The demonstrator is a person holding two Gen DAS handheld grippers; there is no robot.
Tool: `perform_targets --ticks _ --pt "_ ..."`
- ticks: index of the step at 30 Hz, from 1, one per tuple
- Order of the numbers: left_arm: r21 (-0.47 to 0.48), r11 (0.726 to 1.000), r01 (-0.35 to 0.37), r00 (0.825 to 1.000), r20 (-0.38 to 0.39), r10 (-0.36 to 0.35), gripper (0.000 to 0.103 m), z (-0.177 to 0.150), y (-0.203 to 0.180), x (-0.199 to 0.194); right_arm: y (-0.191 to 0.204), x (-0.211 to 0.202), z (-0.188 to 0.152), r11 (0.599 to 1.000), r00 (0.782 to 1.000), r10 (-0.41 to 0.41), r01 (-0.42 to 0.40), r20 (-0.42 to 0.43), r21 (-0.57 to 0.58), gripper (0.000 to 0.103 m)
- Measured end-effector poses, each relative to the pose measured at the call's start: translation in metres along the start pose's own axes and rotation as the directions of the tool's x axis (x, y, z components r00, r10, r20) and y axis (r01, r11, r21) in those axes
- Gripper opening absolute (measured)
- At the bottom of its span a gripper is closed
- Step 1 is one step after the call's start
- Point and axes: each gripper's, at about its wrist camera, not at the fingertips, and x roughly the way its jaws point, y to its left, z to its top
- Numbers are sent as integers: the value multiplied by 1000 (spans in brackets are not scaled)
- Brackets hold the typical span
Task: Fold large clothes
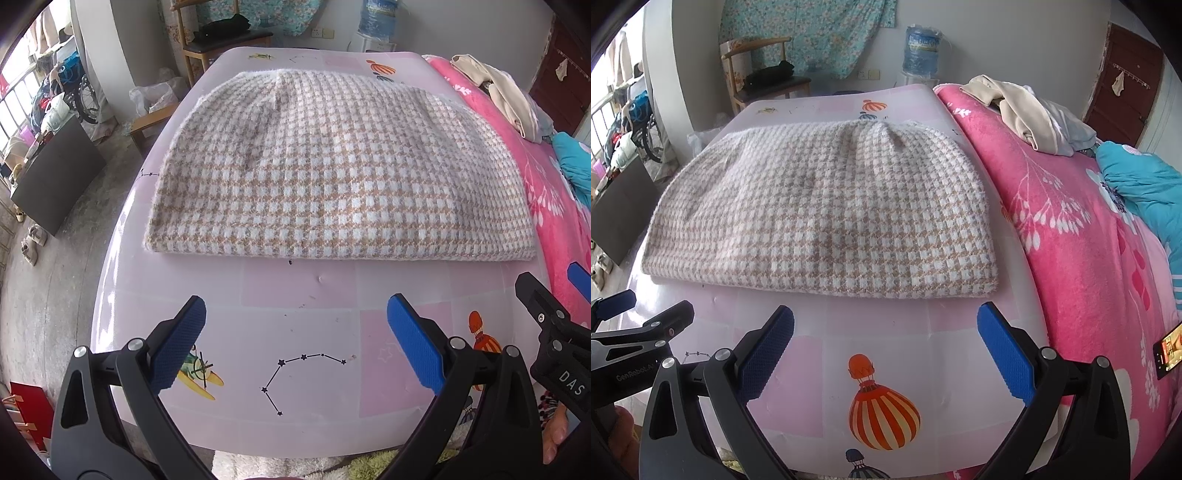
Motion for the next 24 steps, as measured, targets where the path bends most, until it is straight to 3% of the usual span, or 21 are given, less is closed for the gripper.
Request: perform_targets --ticks 24 --pt "1 1000 0 1000 4 0 95 0 0 -1 1 -1 -1 1000 1000 -3 3 3 -2 97"
